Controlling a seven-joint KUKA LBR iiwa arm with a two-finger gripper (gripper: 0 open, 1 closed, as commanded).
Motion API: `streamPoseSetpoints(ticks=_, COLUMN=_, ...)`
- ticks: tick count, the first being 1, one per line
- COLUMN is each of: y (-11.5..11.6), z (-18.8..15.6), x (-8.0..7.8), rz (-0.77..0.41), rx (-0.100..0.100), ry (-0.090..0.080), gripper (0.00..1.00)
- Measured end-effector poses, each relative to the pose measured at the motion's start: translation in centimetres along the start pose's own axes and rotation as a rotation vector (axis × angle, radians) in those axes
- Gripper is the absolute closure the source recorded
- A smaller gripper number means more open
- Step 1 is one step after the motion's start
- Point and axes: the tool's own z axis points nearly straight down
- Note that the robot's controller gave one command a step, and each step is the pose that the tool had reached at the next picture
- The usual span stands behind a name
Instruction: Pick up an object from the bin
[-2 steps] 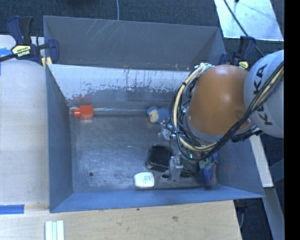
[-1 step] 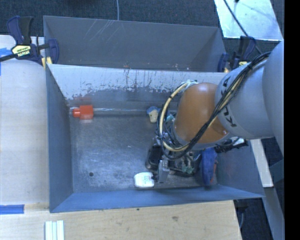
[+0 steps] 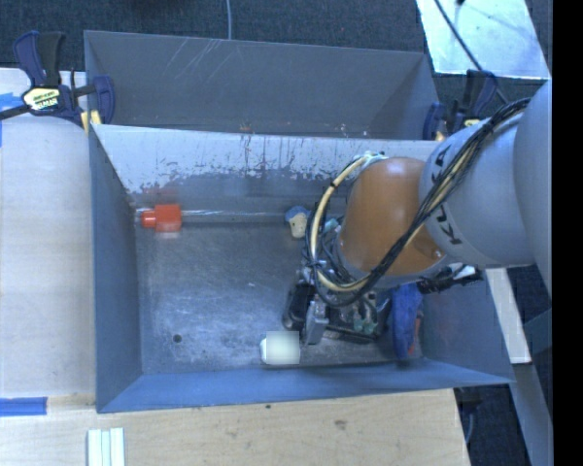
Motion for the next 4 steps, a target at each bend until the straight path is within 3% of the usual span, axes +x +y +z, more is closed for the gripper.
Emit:
streamPoseSetpoints(ticks=1, y=-0.9, z=-10.0, x=0.7, rz=-0.027, rx=0.001, ry=0.001, gripper=1.0)
streamPoseSetpoints(ticks=2, y=-5.3, z=-12.5, x=1.4, rz=-0.064, rx=0.004, ry=0.007, gripper=1.0)
streamPoseSetpoints(ticks=3, y=-7.8, z=-10.9, x=-0.8, rz=0.268, rx=0.002, ry=0.0, gripper=1.0)
streamPoseSetpoints(ticks=4, y=-9.0, z=-9.2, x=-1.7, rz=0.271, rx=0.003, ry=0.005, gripper=1.0)
